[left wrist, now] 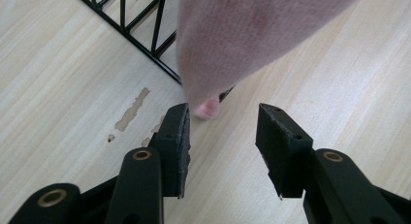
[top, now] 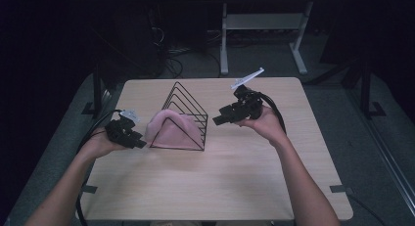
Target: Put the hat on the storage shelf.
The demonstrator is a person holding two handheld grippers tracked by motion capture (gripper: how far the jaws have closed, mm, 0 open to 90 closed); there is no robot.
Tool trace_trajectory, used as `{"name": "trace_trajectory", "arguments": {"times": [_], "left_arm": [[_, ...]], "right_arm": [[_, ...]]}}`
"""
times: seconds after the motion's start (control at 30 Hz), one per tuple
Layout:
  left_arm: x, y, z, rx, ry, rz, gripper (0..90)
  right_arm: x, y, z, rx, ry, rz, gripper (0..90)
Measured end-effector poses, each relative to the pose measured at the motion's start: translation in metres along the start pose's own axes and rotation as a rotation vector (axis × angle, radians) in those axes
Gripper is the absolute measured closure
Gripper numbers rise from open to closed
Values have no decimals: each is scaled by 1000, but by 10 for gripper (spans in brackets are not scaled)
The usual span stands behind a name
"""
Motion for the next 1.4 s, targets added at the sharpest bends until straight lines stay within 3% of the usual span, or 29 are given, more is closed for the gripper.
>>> {"name": "trace_trajectory", "arguments": {"times": [0.3,0.7,1.1,1.4], "left_arm": [[-3,-1,-6,-3,1,-3,495],[-9,-10,-9,-52,5,-62,354],[-11,-20,-10,-68,12,-91,292],[-19,-28,-9,-95,20,-98,286]], "right_arm": [[-10,-23,-21,-11,-48,42,341],[-21,-60,-52,-14,-111,97,288],[-29,-95,-76,-41,-167,146,267],[-29,-135,-93,-18,-214,192,265]]}}
Point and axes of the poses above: each handheld gripper's, and its own axes: z roughly forward along the jaws, y roughly out of its top, x roughly to its left, the point moved 1 cm from there along z, roughly forward along the jaws, and after that the axes turned 9 degrees about -x, right-handed, at the moved point
